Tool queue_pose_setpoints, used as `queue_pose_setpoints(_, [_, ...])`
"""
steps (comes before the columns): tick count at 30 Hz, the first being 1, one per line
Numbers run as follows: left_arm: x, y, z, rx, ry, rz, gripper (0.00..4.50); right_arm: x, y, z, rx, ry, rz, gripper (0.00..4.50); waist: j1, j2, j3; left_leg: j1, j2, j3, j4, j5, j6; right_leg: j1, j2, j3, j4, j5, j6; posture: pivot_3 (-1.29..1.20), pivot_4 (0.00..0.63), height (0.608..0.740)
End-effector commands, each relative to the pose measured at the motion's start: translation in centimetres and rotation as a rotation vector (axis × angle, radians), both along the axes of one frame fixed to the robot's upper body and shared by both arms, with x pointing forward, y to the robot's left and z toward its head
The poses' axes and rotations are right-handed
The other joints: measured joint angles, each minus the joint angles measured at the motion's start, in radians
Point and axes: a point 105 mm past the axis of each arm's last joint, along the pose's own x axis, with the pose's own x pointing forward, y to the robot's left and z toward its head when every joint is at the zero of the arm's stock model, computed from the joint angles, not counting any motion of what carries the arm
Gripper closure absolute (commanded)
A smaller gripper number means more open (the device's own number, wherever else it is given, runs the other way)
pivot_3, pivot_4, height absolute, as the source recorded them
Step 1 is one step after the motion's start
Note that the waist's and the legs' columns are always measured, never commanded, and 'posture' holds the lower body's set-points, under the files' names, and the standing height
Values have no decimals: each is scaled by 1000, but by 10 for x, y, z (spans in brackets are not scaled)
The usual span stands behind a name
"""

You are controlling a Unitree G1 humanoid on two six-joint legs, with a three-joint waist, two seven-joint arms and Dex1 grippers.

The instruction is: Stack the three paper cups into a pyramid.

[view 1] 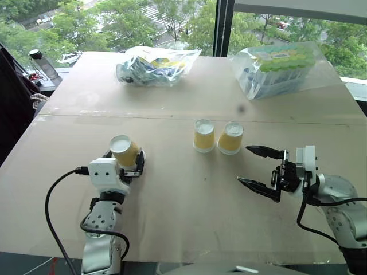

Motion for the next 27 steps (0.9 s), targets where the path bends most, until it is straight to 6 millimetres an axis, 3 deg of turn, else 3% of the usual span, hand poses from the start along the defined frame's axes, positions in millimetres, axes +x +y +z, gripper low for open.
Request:
queue_pose_setpoints(1, [2,-1,7,-6,-48,-2,247,-6,2,11,24,-58,1,12,0,0,0,0,0,0,0,0,0,0,0,0,0,0,0,0,150,740])
queue_pose_setpoints(6, [5,2,9,-4,-66,19,1921,-7,1,10,28,-55,-9,0,0,0,0,0,0,0,0,0,0,0,-1,1,0,0,0,0,150,740])
queue_pose_setpoints(11, [18,-9,24,4,-83,-87,1921,-7,-4,12,31,-65,-42,0,1,0,0,0,0,-1,0,0,0,0,-1,0,1,0,0,0,150,740])
queue_pose_setpoints(16, [47,-53,89,27,-201,-434,1921,-1,-26,19,88,-69,-175,0,7,0,0,-2,-2,-5,3,0,-1,0,1,-3,3,0,0,0,150,740])
queue_pose_setpoints(20, [56,-101,131,27,-238,-787,1921,0,-48,17,99,-101,-315,0,1,0,0,-2,-4,-5,4,3,-4,1,2,-2,4,0,0,0,150,740])
queue_pose_setpoints(27, [69,-154,139,91,-186,-1052,1921,-14,-51,22,144,-140,-356,0,-6,2,0,0,-5,-6,4,3,-5,0,6,1,4,0,1,0,150,740])
